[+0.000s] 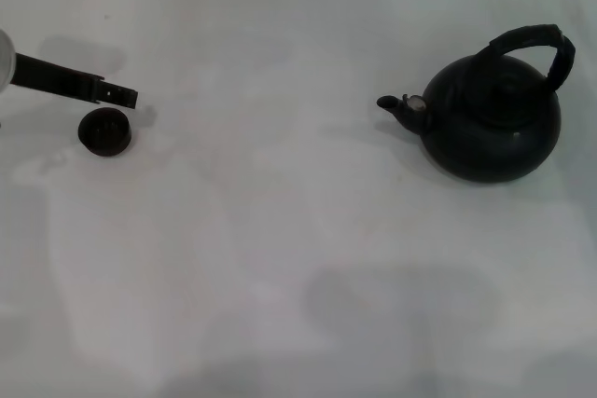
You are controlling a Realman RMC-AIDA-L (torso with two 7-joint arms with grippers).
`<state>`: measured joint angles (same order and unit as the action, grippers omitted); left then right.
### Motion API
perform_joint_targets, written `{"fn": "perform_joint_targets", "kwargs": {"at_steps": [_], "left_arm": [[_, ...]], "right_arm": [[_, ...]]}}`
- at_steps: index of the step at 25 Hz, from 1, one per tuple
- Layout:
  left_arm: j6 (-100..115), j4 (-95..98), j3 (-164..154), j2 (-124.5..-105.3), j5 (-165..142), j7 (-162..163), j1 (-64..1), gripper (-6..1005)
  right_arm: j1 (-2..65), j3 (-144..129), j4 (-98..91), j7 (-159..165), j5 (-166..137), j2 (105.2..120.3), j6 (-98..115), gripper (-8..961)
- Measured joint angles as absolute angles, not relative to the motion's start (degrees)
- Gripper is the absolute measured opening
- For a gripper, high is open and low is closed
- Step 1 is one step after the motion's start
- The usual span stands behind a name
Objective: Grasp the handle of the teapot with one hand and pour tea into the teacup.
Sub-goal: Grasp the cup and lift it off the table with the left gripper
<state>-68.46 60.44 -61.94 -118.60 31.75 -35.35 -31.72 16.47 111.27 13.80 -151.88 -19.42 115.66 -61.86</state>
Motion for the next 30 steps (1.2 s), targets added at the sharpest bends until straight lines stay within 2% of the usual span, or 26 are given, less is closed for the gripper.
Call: {"fn": "perform_joint_targets", "kwargs": {"at_steps": [30], "left_arm": [[-71.7, 59.0, -63.9, -118.14, 31.8, -33.1, -31.6, 889]], "right_arm": [[16.4, 111.4, 14.0, -151.8, -19.3, 115.66, -62.0, 856]]}}
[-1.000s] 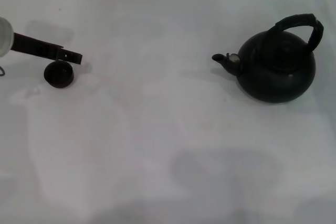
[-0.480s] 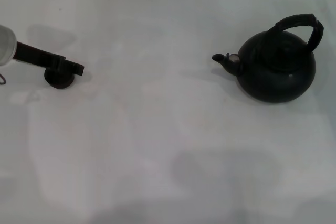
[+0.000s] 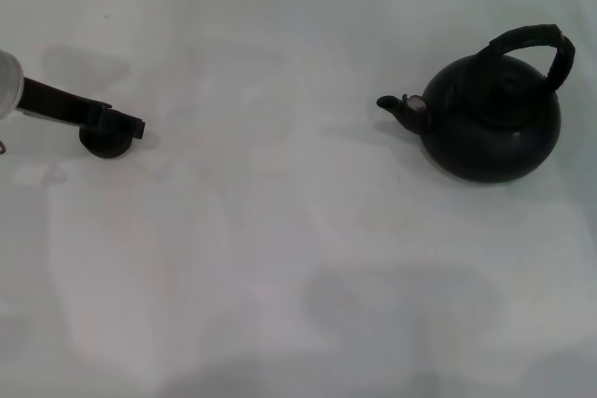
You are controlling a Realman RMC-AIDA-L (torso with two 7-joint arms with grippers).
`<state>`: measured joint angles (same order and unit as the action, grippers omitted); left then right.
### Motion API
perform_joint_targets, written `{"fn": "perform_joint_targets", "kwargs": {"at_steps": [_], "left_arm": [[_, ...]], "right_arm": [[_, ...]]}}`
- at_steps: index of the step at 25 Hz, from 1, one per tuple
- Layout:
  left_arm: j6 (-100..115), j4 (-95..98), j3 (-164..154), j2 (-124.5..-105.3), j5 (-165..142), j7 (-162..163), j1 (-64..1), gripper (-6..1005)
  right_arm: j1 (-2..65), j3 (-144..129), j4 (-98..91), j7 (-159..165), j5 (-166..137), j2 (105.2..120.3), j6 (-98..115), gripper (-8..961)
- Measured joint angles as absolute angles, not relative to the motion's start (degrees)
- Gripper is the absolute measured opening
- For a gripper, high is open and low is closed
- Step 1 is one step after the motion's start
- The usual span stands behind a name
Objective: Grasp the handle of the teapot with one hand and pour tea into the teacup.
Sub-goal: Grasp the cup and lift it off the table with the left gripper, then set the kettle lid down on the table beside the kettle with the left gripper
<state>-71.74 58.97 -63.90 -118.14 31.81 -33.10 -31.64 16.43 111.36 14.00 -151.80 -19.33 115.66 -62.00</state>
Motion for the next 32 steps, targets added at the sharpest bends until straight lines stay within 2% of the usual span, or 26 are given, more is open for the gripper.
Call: {"fn": "perform_joint_targets", "kwargs": {"at_steps": [9, 15, 21, 32], "left_arm": [[-72.6, 57.7, -64.0, -118.10, 31.8, -33.1, -32.4, 886], [-74.9, 58.8, -63.9, -117.87, 31.8, -32.9, -33.0, 727], [-79.5, 65.7, -63.9, -117.87, 31.8, -32.7, -33.3, 709], [-78.6, 64.4, -76.3, -118.74, 36.2, -33.3, -41.4, 702]], "right_arm": [[16.4, 111.4, 14.1, -151.8, -19.3, 115.66, -62.1, 855], [16.4, 111.4, 14.1, -151.8, -19.3, 115.60, -62.1, 855], [16.4, 111.4, 14.0, -151.8, -19.3, 115.57, -62.1, 855], [16.4, 111.4, 14.0, -151.8, -19.3, 115.57, -62.2, 856]]}}
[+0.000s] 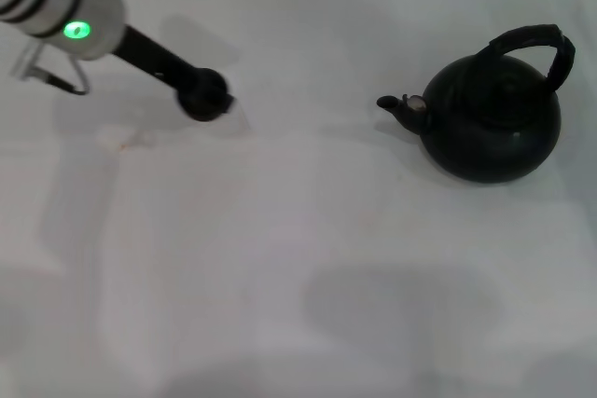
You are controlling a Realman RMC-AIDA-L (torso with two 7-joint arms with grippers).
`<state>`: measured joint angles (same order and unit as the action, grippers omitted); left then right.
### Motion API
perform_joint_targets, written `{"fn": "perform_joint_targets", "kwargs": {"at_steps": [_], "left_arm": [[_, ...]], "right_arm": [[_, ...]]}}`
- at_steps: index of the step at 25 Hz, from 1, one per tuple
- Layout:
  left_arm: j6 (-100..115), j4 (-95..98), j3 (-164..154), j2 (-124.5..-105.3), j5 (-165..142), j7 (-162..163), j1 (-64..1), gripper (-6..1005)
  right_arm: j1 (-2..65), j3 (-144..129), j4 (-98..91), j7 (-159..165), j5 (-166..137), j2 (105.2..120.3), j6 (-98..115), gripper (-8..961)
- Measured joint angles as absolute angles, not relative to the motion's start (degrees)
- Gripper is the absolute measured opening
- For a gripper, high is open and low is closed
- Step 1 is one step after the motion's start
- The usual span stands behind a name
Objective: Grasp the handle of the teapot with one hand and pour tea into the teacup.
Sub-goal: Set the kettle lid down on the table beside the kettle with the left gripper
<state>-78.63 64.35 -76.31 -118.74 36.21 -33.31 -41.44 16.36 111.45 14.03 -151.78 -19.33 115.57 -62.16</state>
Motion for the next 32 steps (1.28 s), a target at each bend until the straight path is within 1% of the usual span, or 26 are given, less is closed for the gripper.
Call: {"fn": "perform_joint_targets", "kwargs": {"at_steps": [9, 23, 32], "left_arm": [[-74.3, 58.4, -88.9, -118.98, 44.0, -34.3, -45.2, 703], [-65.3, 51.1, -96.3, -119.31, 50.4, -36.6, -45.4, 703], [-65.1, 50.4, -97.0, -119.17, 51.6, -36.6, -45.5, 703]], "right_arm": [[16.4, 111.4, 14.1, -151.8, -19.3, 115.57, -62.0, 855], [16.9, 111.4, 14.2, -151.8, -19.3, 115.57, -61.8, 855], [16.9, 111.4, 14.0, -151.8, -19.3, 115.57, -61.7, 856]]}}
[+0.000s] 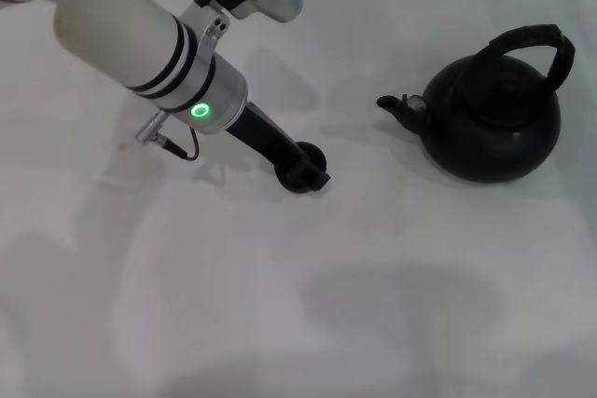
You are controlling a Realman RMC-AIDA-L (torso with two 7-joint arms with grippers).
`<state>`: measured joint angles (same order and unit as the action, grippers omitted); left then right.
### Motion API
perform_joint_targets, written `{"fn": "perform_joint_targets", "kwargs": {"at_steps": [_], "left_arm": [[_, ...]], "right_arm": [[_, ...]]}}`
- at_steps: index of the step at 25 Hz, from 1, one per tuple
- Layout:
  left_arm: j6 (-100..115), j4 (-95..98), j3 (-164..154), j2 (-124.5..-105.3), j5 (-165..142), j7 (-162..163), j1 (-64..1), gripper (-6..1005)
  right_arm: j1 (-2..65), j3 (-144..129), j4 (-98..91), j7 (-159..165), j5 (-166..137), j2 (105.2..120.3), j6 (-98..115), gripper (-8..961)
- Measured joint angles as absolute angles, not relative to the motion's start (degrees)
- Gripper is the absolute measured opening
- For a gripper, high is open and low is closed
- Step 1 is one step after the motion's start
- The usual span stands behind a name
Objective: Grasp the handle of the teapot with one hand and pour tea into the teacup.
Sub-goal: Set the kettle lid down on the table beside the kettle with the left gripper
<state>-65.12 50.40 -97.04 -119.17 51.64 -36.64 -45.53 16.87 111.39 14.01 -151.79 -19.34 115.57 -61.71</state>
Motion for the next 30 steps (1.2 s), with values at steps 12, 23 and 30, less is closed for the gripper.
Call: {"fn": "perform_joint_targets", "kwargs": {"at_steps": [12, 23, 30], "left_arm": [[-65.3, 50.1, -97.0, -119.18, 51.2, -35.2, -45.7, 704], [-63.1, 49.3, -97.4, -119.19, 51.1, -35.2, -45.6, 704], [-63.2, 49.3, -97.3, -119.04, 51.0, -35.2, -45.8, 703]], "right_arm": [[16.5, 111.2, 13.9, -151.8, -19.3, 115.64, -61.9, 855], [16.4, 110.9, 13.8, -151.8, -19.3, 115.67, -62.1, 855], [16.4, 111.1, 13.9, -151.8, -19.3, 115.67, -62.2, 856]]}}
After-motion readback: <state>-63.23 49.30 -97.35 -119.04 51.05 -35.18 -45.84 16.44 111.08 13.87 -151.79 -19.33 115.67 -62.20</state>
